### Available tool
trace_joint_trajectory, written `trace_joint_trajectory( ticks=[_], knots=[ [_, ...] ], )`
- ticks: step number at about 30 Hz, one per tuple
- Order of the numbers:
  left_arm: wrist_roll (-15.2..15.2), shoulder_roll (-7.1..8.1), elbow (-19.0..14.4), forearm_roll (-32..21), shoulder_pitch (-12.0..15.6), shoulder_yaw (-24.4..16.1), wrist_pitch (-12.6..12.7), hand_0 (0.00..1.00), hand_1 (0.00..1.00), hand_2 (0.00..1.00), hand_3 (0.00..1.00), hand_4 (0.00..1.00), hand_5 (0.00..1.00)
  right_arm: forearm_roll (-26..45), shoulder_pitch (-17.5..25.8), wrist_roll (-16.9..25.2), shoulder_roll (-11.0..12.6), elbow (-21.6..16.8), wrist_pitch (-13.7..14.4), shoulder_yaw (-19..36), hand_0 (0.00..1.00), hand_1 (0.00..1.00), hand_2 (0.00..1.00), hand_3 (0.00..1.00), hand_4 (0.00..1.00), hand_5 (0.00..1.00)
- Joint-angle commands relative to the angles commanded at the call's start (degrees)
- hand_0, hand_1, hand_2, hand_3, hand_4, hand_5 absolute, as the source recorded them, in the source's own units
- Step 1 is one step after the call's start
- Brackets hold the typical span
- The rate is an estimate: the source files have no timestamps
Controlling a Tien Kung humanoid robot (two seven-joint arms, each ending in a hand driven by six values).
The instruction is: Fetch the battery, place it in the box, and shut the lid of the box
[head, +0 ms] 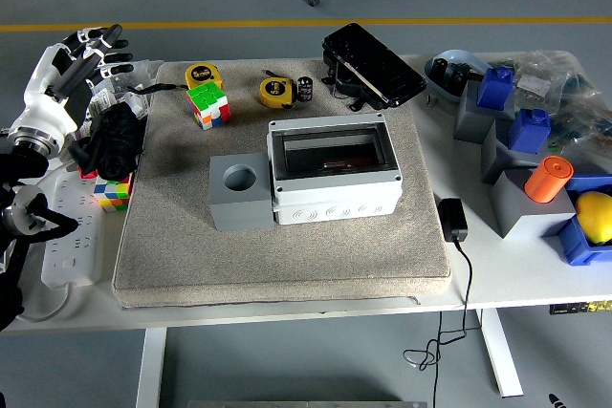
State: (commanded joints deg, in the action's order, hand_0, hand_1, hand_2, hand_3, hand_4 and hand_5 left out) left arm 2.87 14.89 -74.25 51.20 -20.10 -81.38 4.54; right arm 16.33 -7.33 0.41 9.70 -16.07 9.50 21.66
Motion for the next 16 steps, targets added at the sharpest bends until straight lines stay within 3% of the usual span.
trace_joint_trajectory(
  ticks=[16],
  knots=[
    [0.2,-0.22,0.0,-0.1,0.2,0.2,-0.3,0.482,0.532,0.536,0.535,0.997,0.407,0.3,0.1,-0.2,0.0,0.1,-0.1,-0.5,0.726,0.667,0.655,0.599,0.998,0.614]
  ],
)
